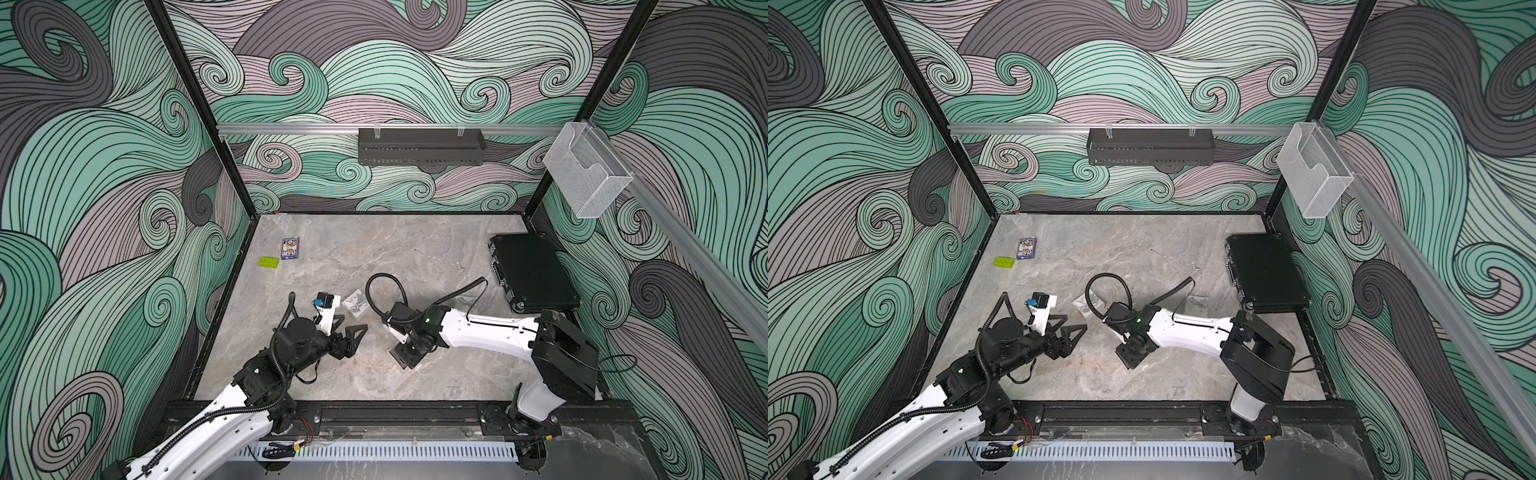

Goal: Take the necklace out of the lift-off lid jewelry box
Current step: Take out the inner lining from the jewelry box.

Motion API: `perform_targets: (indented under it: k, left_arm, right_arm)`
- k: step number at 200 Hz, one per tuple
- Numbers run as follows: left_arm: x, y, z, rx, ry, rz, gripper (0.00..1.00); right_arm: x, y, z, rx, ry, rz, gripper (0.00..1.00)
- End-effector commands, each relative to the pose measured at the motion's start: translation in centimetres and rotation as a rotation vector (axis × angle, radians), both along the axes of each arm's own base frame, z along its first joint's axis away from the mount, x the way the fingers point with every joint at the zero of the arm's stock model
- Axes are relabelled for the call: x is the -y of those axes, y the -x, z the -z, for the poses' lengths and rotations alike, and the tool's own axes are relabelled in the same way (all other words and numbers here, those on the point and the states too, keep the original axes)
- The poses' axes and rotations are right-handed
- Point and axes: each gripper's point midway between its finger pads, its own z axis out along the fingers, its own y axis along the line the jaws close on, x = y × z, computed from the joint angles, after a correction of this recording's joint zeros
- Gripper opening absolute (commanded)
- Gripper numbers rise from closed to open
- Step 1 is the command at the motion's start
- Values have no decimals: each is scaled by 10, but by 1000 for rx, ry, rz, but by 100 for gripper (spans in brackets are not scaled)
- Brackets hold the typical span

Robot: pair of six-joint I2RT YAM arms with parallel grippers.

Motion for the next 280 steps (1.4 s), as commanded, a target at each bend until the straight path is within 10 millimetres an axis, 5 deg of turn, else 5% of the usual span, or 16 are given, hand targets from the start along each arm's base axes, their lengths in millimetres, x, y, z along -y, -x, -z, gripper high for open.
perform_targets:
  k: [1, 55, 108, 147, 236, 280]
  left_arm:
    - [-4, -2, -5, 14, 4, -21, 82]
    - [-4, -2, -6, 14, 7, -22, 81]
    - [-5, -1, -5, 11, 11, -23, 81]
    - [-5, -1, 0, -2, 7, -25, 79]
    - [-3, 2, -4, 1, 26, -10, 78]
    - [12, 11, -13, 0, 80, 83, 76]
  right_arm:
    - [-2, 4, 7, -18, 25, 6, 50]
    - [-7, 10, 24, -50, 49, 8, 49]
    - [-3, 6, 29, -23, 58, 32, 23]
    - [-11, 1, 3, -16, -58, 47, 14]
    - [-15, -9, -57, -49, -323, 72, 12]
    - [-20, -7, -104, -30, -517, 62, 12]
